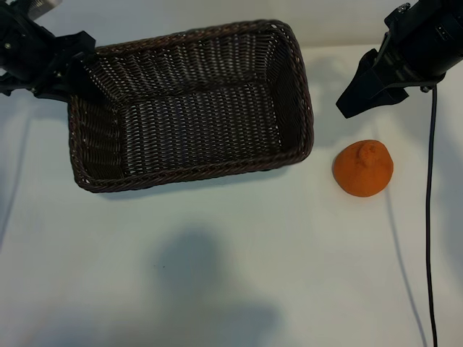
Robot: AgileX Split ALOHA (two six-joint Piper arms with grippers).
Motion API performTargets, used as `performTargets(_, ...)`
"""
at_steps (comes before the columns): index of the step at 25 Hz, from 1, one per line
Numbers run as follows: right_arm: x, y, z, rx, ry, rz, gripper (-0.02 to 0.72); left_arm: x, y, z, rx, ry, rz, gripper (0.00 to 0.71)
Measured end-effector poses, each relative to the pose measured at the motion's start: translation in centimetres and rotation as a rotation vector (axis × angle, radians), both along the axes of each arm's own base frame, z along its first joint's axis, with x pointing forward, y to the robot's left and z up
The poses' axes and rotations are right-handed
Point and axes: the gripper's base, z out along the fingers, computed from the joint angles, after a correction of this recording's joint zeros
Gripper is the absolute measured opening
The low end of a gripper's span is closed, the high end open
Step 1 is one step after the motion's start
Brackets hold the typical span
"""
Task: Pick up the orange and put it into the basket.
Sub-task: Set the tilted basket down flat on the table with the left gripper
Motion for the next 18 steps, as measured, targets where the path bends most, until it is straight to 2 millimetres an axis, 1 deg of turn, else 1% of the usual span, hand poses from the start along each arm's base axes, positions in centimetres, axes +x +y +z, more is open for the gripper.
performTargets(5,0.0,0.0,0.0,0.000,0.000,0.000,0.445,0.6,-1.7,-1.5,0.018,0.032,-0.055,0.177)
performTargets(9,0.0,0.0,0.0,0.000,0.000,0.000,0.445,0.8,-2.5,-2.4,0.017,0.053,-0.076,0.177)
performTargets(18,0.0,0.0,0.0,0.000,0.001,0.000,0.445,1.3,-2.7,-4.0,0.018,0.092,-0.052,0.177)
